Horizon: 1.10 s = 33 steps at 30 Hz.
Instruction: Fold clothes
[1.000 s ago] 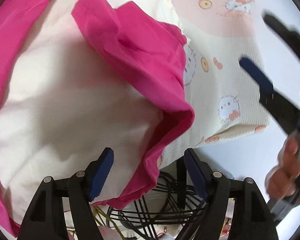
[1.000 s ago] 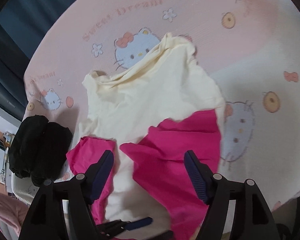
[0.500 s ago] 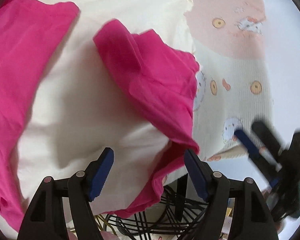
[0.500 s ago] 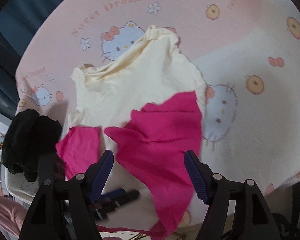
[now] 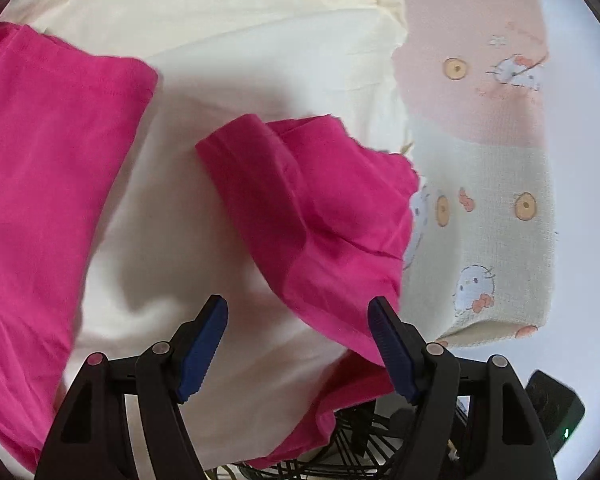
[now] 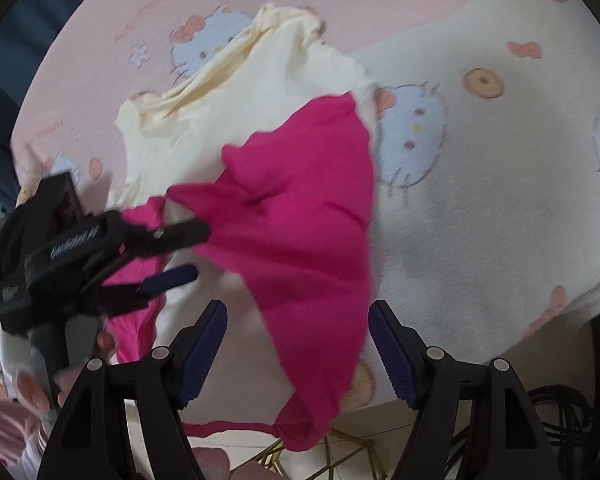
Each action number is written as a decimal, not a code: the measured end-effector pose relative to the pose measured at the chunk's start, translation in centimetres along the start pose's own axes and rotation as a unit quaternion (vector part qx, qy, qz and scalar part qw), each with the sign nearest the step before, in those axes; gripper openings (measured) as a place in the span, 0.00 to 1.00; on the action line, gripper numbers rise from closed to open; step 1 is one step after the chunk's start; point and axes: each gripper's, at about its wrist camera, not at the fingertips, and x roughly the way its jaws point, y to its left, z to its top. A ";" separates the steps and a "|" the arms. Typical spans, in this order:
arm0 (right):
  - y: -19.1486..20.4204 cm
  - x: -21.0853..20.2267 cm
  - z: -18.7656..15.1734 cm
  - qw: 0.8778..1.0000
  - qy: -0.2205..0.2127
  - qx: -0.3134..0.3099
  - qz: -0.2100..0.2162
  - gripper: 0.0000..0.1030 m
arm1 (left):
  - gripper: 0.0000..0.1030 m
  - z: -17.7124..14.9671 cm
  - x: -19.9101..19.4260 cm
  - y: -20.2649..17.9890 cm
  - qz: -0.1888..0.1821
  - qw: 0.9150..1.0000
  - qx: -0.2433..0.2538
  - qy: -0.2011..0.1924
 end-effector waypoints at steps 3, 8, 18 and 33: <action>1.2 1.1 -0.3 0.999 0.010 -0.029 -0.020 0.70 | 0.69 0.3 0.4 0.2 -0.005 1.000 -0.008 0.006; 1.8 3.2 -1.1 0.998 0.020 -0.044 -0.049 0.70 | 0.68 1.0 0.6 0.2 0.003 1.000 -0.004 -0.007; 2.1 5.9 -2.1 0.992 -0.024 -0.061 -0.110 0.63 | 0.46 1.5 0.9 -1.8 0.042 0.997 0.064 -0.027; -1.8 3.4 -4.7 0.976 -0.047 -0.001 -0.214 0.05 | 0.06 -1.4 -0.3 0.5 0.076 0.992 0.086 -0.058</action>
